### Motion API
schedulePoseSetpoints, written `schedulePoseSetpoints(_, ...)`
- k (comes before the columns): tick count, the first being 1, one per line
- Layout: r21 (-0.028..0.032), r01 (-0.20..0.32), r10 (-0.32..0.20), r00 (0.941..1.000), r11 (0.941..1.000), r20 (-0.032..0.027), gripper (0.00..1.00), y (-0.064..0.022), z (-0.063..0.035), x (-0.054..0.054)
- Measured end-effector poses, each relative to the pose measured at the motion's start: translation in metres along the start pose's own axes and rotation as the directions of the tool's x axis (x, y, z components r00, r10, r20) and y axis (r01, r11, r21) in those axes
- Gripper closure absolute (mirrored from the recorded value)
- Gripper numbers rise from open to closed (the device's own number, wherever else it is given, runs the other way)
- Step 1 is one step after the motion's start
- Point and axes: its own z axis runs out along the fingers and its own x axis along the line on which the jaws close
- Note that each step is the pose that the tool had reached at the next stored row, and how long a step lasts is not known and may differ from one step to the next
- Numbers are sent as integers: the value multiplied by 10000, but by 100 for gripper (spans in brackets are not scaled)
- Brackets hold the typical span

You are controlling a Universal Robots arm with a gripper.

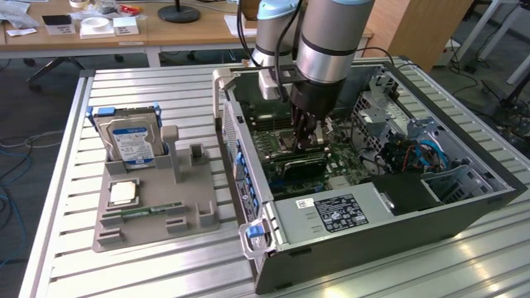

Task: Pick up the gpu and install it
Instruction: 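Press down on the gpu until it lock into place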

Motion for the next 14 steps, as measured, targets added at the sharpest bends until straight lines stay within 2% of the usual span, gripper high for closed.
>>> schedulePoseSetpoints(14, 0, 0, 0, 10000, 10000, -1, 86, -21, 74, 0)
